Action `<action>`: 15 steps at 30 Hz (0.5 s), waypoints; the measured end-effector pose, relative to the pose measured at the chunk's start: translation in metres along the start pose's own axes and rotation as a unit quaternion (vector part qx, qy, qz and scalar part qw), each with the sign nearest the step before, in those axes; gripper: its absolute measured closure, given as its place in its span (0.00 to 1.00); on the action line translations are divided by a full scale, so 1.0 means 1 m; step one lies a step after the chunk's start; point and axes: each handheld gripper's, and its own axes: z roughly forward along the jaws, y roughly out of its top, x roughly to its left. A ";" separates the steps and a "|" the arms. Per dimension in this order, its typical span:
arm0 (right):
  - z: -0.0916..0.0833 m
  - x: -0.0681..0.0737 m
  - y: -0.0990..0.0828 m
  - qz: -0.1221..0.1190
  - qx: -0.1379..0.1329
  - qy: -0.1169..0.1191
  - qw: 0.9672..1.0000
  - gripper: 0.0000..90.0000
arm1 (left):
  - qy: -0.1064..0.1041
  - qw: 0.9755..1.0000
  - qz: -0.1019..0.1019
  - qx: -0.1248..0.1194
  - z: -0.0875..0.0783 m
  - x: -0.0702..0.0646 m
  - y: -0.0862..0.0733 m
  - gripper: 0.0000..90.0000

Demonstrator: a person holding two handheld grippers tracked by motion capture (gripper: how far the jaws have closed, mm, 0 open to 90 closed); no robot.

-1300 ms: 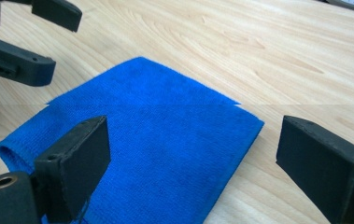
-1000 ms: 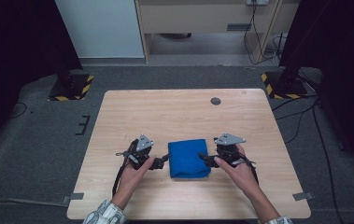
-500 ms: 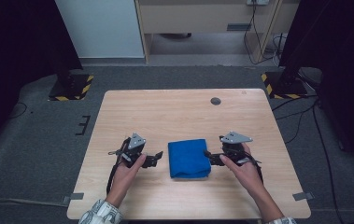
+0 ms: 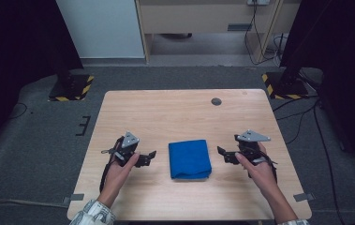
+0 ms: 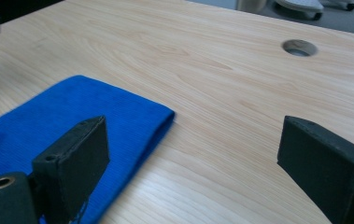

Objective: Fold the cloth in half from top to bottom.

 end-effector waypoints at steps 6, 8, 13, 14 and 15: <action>-0.014 -0.020 -0.012 0.008 0.007 -0.021 1.000 0.10 | 0.005 1.000 -0.001 0.004 -0.010 0.015 0.003 0.07; -0.018 -0.027 -0.018 0.013 0.013 -0.027 0.999 0.10 | 0.007 1.000 -0.005 0.006 -0.012 0.020 0.001 0.07; -0.024 -0.040 -0.028 0.028 0.021 -0.038 0.999 0.10 | 0.011 1.000 -0.008 0.016 -0.016 0.028 -0.003 0.07; -0.025 -0.042 -0.029 0.028 0.022 -0.040 0.999 0.10 | 0.011 1.000 -0.007 0.018 -0.016 0.030 -0.004 0.07; -0.026 -0.044 -0.030 0.030 0.023 -0.042 0.998 0.10 | 0.013 1.000 -0.006 0.022 -0.017 0.032 -0.006 0.07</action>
